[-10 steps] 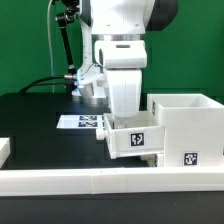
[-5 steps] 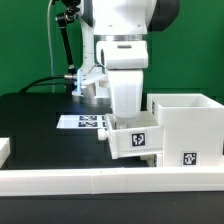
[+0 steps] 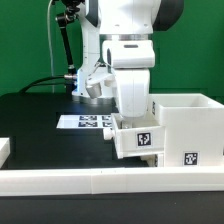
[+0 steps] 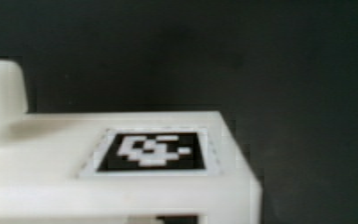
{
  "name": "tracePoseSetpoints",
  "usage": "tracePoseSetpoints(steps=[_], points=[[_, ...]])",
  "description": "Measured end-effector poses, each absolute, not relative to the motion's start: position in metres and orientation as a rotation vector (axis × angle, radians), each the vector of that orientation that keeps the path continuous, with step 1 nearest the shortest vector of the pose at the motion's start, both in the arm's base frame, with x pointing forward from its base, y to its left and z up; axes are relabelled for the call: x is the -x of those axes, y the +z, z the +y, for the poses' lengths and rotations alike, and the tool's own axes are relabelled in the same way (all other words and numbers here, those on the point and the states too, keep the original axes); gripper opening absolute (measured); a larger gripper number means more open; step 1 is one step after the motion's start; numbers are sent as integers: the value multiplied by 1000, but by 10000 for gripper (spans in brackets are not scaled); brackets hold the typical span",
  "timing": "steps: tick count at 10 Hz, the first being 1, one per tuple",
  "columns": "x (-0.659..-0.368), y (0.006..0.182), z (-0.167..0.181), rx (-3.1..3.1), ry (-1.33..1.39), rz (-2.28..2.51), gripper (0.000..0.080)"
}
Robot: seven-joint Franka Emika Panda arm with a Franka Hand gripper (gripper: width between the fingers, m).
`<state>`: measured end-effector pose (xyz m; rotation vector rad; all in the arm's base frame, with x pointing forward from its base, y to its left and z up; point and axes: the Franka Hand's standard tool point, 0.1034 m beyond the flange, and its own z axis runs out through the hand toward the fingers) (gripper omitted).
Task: Assemble drawer
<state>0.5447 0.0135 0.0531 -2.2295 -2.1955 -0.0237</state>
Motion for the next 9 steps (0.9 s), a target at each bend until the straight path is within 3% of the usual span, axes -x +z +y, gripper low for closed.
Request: tracePoseSetpoints(steps=[5,7,8,9], points=[[-546,53,11,2233,-29,-2202,44],[-545,57,12,2234,-20,-2199,356],[-546,64,12,2235,-14,-2201,356],[-547,72,12,2236,-3,-2201,541]])
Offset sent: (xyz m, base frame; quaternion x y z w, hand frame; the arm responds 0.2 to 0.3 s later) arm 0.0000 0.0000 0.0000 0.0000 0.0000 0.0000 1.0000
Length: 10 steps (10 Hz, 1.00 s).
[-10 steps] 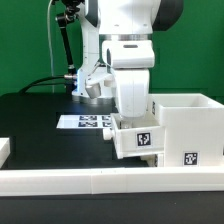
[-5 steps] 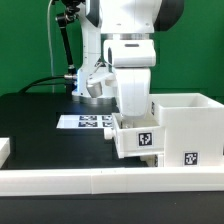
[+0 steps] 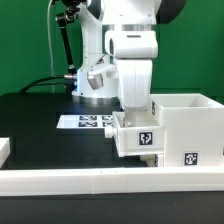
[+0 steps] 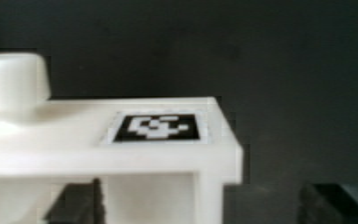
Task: Assemble drawer
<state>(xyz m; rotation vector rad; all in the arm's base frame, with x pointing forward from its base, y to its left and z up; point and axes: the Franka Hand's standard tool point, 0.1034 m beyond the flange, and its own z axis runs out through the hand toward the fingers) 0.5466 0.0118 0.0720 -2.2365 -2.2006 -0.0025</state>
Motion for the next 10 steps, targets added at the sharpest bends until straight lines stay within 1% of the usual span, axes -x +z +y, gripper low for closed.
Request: tracePoseSetpoints(steps=[1,2,3,4,7,9,10], points=[[-548,81,10,2233,22,-2198,615],[-552,88,8,2237,28,-2197,615],[-554,94,3,2239,30,-2201,644],[-554,96,-8,2229,33,-2216,648],[-552,94,-42,2154,55,-2257,649],[-551,93,-46,2134,41,-2260,649],[-552,90,-55,2118,-12,-2226,649]])
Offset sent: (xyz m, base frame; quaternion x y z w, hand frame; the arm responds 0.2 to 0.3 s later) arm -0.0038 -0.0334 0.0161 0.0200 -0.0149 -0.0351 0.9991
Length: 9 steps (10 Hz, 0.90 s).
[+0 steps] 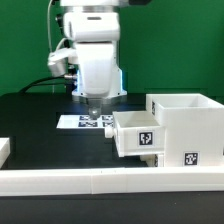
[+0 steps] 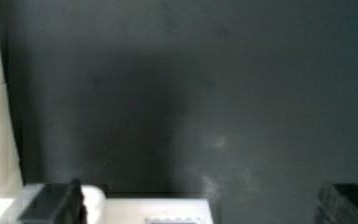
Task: Assemble drawer
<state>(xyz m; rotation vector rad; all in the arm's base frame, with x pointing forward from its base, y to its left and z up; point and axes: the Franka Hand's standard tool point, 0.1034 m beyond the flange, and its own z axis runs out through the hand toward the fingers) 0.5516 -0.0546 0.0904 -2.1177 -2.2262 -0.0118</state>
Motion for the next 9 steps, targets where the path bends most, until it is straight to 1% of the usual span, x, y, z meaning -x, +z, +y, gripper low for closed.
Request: tracePoseSetpoints(steps=[2,4,5,8,9], points=[[-564,73,-60,2054,-51,-2178,649],[-585,56,-62,2023,-99,-2092,649],[-592,56,-59,2027,-115,-2077,649],[-597,58,-27,2016,-126,-2080,649],[-598,60,-22,2019,-144,-2095,649]])
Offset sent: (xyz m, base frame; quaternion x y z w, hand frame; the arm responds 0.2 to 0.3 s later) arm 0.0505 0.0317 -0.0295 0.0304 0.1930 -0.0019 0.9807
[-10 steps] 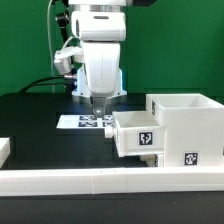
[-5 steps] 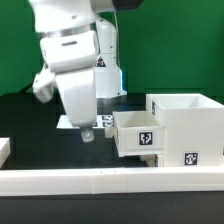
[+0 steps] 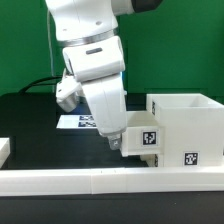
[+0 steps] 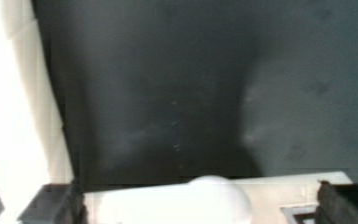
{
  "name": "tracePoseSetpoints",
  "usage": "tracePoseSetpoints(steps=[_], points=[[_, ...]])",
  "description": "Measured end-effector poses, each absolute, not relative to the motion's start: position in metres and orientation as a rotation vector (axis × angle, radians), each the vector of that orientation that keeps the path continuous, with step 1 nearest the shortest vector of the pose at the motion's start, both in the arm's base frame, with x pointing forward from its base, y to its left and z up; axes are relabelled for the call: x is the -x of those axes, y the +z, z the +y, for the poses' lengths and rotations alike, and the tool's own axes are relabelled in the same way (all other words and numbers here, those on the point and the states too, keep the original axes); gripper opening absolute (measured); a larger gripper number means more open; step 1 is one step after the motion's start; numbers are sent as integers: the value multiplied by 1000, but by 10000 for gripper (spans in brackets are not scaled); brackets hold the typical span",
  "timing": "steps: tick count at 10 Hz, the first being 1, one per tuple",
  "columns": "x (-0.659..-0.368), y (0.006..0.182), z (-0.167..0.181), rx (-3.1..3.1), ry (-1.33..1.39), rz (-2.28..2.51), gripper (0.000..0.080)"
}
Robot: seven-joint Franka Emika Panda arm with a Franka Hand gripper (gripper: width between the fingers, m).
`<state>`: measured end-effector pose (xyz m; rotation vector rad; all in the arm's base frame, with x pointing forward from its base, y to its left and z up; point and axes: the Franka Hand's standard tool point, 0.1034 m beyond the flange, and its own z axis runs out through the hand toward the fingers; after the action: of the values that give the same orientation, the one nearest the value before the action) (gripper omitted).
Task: Assemble drawer
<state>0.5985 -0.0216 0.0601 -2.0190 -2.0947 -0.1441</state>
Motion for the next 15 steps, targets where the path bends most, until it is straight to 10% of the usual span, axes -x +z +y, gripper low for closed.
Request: tracePoseSetpoints(steps=[10,15], points=[[-597,62,37,2066,-167,-2050,649],[-591,67,-18,2063,-130,-2053,649]])
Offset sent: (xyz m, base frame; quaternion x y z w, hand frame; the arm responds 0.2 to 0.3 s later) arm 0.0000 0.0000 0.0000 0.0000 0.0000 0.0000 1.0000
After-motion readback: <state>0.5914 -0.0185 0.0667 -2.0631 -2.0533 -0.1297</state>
